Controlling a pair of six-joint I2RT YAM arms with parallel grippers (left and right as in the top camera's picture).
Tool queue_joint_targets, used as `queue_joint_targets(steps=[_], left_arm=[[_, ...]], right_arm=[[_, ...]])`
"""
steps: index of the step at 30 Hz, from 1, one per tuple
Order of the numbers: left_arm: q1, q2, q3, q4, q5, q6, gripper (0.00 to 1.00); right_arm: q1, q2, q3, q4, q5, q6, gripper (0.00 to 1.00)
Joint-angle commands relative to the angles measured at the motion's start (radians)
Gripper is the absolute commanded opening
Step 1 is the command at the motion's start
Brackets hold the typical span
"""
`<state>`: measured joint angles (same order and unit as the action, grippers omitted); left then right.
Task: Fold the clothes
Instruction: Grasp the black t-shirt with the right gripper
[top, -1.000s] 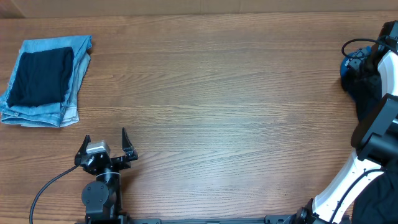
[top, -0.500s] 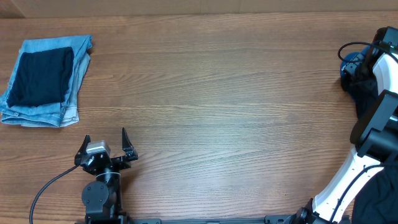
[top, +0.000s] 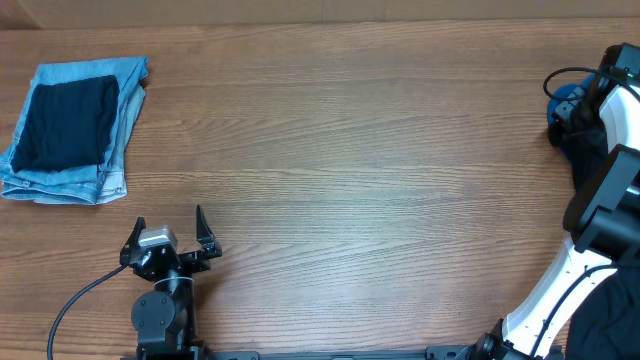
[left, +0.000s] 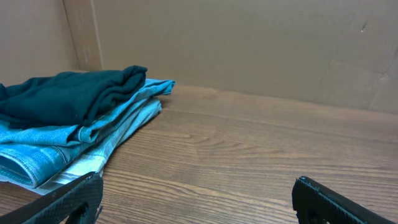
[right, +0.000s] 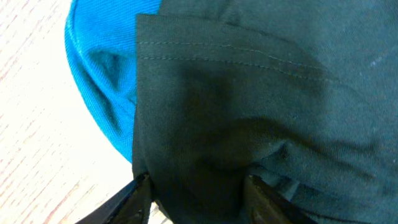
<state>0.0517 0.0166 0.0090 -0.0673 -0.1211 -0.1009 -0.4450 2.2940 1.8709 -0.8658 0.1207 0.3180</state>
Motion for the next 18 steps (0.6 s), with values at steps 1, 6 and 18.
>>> queue_joint_targets(steps=[1,6,18], left_arm=[[-0.008,-0.011,-0.004,0.004,-0.016,0.011,1.0],[-0.008,-0.011,-0.004,0.004,-0.016,0.011,1.0],[-0.008,-0.011,-0.004,0.004,-0.016,0.011,1.0]], right_arm=[[-0.003,0.01,-0.006,0.003,0.013,0.005,0.49],[-0.003,0.01,-0.006,0.001,0.014,0.0,0.43],[-0.003,0.01,-0.006,0.015,0.018,-0.011,0.3]])
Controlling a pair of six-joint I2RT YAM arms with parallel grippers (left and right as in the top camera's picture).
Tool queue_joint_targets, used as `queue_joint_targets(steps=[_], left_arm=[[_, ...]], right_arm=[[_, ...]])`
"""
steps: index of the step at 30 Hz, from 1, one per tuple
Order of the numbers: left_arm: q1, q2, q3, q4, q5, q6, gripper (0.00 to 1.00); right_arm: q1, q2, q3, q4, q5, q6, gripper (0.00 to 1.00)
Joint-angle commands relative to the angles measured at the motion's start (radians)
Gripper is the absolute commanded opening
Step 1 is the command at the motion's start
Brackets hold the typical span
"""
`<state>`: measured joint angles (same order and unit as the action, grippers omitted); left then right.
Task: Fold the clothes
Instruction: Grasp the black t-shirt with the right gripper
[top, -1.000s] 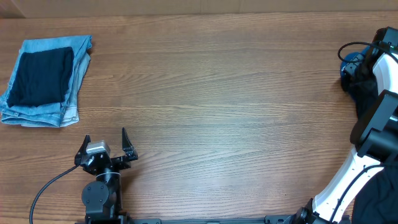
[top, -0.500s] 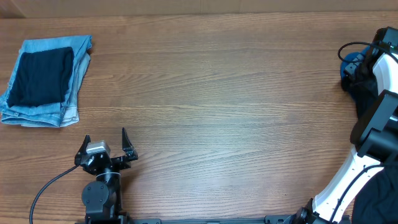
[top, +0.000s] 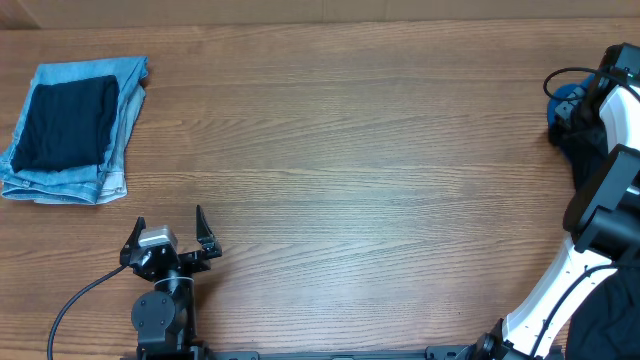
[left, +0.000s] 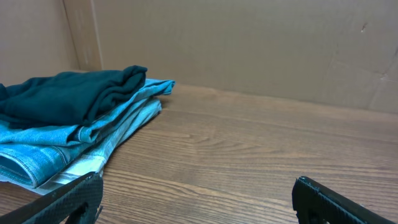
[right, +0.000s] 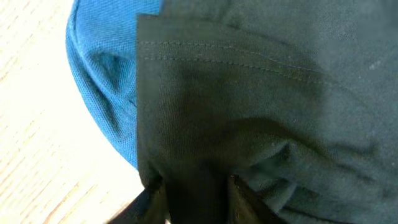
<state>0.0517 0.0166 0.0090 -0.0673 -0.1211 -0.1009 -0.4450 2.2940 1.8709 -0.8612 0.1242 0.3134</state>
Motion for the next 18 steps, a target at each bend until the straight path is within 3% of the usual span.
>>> queue_joint_targets(steps=[1,5,8,18], left_arm=[[-0.008,-0.011,-0.004,0.004,-0.016,0.011,1.0],[-0.008,-0.011,-0.004,0.004,-0.016,0.011,1.0],[-0.008,-0.011,-0.004,0.004,-0.016,0.011,1.0],[-0.008,-0.011,-0.004,0.004,-0.016,0.011,1.0]], right_arm=[[-0.003,0.01,-0.006,0.011,0.014,-0.006,0.27],[-0.003,0.01,-0.006,0.018,0.014,-0.007,0.17],[-0.003,0.009,-0.005,0.027,0.014,-0.06,0.05],[-0.003,-0.056,0.066,-0.027,0.014,-0.114,0.04]])
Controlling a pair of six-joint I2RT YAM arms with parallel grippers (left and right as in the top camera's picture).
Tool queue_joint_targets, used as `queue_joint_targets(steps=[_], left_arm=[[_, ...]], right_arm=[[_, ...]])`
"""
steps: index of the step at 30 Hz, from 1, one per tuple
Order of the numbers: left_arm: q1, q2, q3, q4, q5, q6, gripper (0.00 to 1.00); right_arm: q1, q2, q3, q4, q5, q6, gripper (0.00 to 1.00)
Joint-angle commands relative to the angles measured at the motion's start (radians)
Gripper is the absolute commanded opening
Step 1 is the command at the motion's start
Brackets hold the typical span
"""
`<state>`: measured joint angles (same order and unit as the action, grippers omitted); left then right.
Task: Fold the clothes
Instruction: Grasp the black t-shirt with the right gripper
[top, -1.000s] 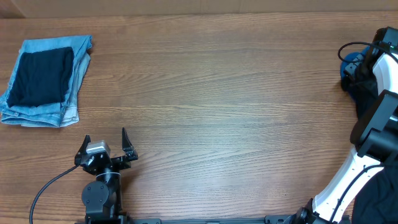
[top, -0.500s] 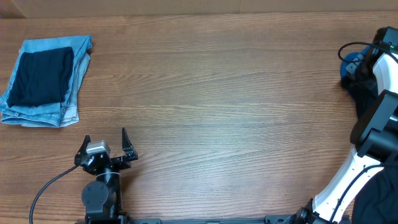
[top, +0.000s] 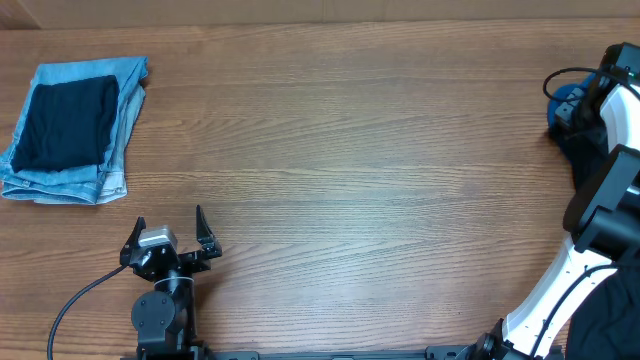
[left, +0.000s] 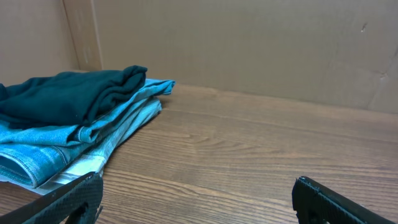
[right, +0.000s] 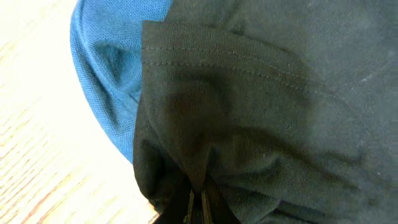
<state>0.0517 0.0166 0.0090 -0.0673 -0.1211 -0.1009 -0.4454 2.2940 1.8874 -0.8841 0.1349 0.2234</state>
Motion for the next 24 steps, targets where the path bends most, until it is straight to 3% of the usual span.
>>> queue_joint_targets(steps=[1,14,24], left_arm=[[-0.008,-0.011,-0.004,0.004,-0.016,0.011,1.0],[-0.008,-0.011,-0.004,0.004,-0.016,0.011,1.0],[-0.008,-0.011,-0.004,0.004,-0.016,0.011,1.0]], right_arm=[[-0.003,-0.077,0.054,-0.004,0.003,-0.042,0.04],[-0.002,-0.362,0.097,-0.017,0.047,-0.106,0.04],[0.121,-0.457,0.097,-0.039,-0.114,-0.146,0.04]])
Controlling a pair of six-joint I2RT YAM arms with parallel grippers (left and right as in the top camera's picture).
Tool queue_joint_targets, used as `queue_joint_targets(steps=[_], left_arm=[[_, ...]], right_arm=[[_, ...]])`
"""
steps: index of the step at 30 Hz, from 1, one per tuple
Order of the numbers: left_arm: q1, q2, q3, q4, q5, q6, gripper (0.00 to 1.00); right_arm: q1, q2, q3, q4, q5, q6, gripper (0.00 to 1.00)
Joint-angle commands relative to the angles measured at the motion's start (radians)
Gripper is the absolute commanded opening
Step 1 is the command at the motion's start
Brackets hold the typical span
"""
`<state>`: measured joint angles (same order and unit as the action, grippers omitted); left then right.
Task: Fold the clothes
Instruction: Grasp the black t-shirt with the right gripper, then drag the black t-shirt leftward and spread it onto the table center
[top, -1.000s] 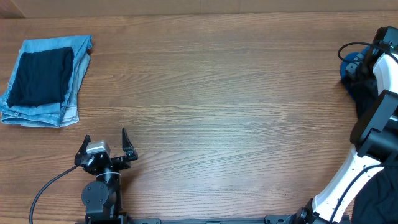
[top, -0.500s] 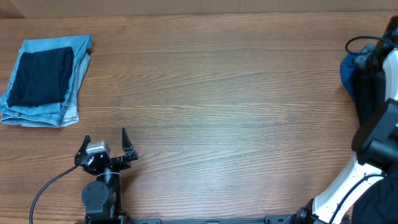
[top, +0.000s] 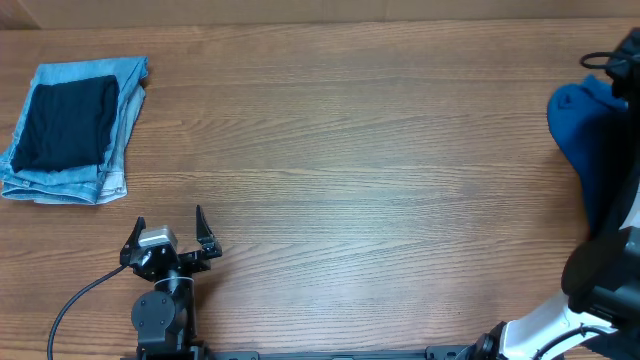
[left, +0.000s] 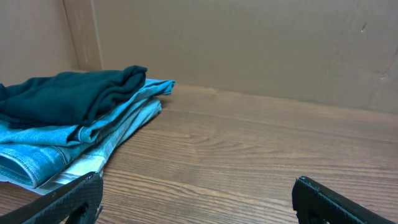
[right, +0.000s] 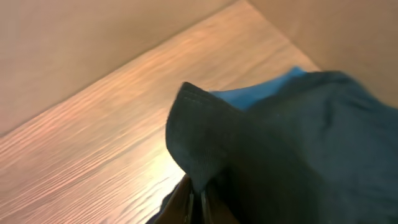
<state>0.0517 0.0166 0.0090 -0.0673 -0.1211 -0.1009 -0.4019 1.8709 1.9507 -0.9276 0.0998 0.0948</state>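
My right gripper (right: 198, 202) is shut on an edge of a dark green garment (right: 280, 143), held up above the table; a blue garment (right: 261, 90) shows behind it. From overhead, the blue garment (top: 578, 110) and the dark garment (top: 605, 190) lie at the table's right edge, where the gripper itself is not clear. My left gripper (top: 168, 232) stands open near the front left, its jaws (left: 198, 185) wide apart over bare wood. A folded stack (top: 70, 130) of light jeans topped by a dark garment sits at the far left.
The wooden table (top: 350, 180) stretches between the folded stack (left: 74, 118) and the garments on the right. Cardboard walls (left: 249, 43) close off the back. The right arm's base (top: 590, 300) stands at the front right corner.
My right gripper, shut on the dark garment's edge, is now higher, with the fabric raised off the table. From overhead the arm no longer covers the blue garment. The left arm has not moved.
My right jaws stood open around a fold of the dark garment beside the blue one. Then they were closer together, then shut on the fold. Now the fold hangs from them above the table. The left gripper stayed open throughout.
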Motion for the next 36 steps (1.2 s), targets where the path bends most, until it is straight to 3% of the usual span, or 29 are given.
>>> queue_joint_targets(steps=[1,13,19,29,36], left_arm=[[-0.008,-0.011,-0.004,0.004,-0.016,0.011,1.0],[-0.008,-0.011,-0.004,0.004,-0.016,0.011,1.0],[-0.008,-0.011,-0.004,0.004,-0.016,0.011,1.0],[-0.008,-0.011,-0.004,0.004,-0.016,0.011,1.0],[-0.008,-0.011,-0.004,0.004,-0.016,0.011,1.0]], right_arm=[[0.098,-0.034,0.034,0.002,-0.079,-0.018,0.04],[0.504,-0.029,0.034,0.011,-0.087,-0.017,0.04],[0.708,0.005,-0.001,0.13,-0.173,-0.013,0.04],[0.982,0.23,-0.008,0.225,-0.216,-0.018,0.04],[1.121,0.252,-0.008,0.239,-0.31,-0.099,0.04]])
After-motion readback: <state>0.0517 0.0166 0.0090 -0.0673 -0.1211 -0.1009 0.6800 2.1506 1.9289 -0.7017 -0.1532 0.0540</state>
